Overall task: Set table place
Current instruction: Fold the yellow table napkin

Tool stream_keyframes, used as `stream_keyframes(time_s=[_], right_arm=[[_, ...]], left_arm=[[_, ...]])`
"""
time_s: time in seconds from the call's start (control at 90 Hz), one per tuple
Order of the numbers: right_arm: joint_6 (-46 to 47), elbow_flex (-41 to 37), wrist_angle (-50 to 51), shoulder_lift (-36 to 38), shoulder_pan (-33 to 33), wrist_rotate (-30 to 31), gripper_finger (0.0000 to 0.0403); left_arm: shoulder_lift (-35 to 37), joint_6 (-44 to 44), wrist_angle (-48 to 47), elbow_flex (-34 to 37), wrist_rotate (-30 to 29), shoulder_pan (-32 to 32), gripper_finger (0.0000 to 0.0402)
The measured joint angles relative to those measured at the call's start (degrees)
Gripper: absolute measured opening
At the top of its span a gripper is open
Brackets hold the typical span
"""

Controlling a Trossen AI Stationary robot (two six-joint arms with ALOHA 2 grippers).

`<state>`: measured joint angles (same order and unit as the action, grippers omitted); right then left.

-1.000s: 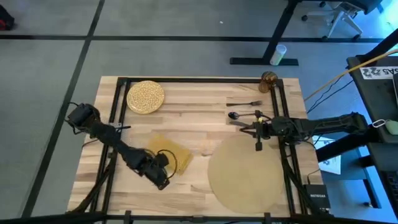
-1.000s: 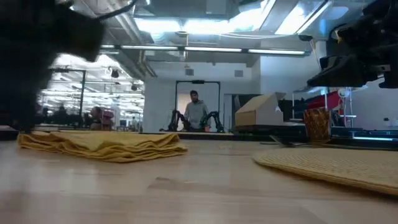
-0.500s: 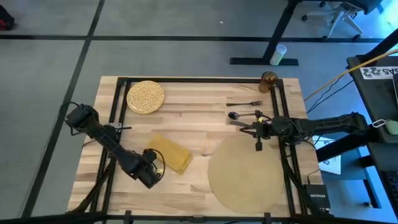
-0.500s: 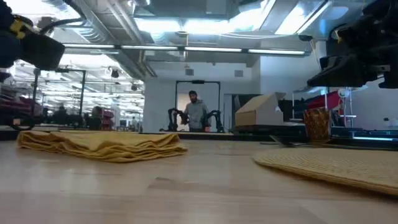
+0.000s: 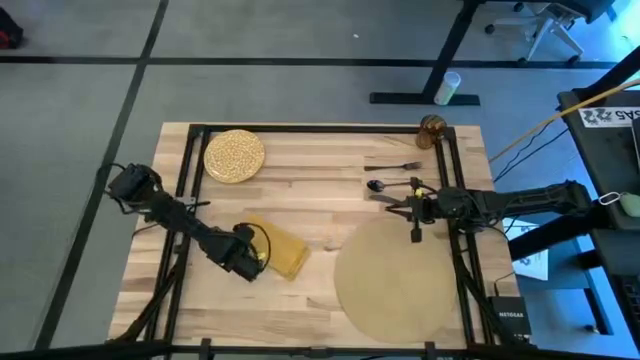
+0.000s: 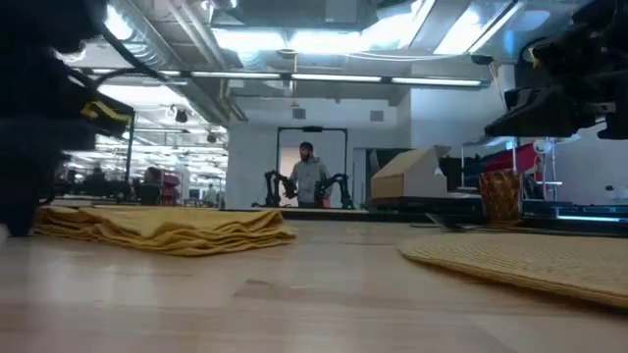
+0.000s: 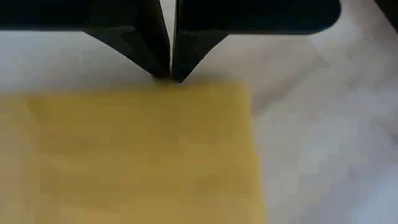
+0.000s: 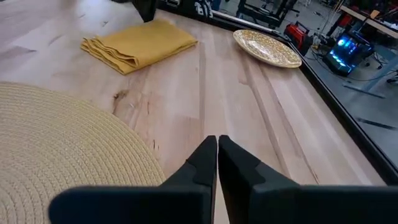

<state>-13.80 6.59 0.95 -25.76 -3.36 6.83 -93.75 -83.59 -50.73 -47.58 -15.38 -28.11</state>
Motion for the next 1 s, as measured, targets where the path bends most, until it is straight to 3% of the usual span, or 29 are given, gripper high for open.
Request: stream_keyframes(time_s=[0.144,0.289,0.633,0.811,1.0], right_arm=[[0.0,0.0,0.0,0.0,0.0,0.0,0.0],[0.0,0.0,0.0,0.0,0.0,0.0,0.0],[0.0,0.0,0.0,0.0,0.0,-0.4,0.0],[-1.3,0.0,-2.2,0.0,0.0,-0.3,0.0],[-5.7,0.0,-6.7,0.0,0.0,-1.9,0.0]], left_arm=[[0.0,4.8,0.5,0.4,-3.0,4.6,0.0],[-0.2,10.9,1.8,0.4,-9.7,10.0,0.0],[-0.2,31.6,16.9,0.4,-10.3,21.8,0.0],[-0.2,36.2,20.0,-0.7,-10.2,23.5,0.0],[0.3,37.4,20.1,-3.4,-10.2,19.8,0.0]])
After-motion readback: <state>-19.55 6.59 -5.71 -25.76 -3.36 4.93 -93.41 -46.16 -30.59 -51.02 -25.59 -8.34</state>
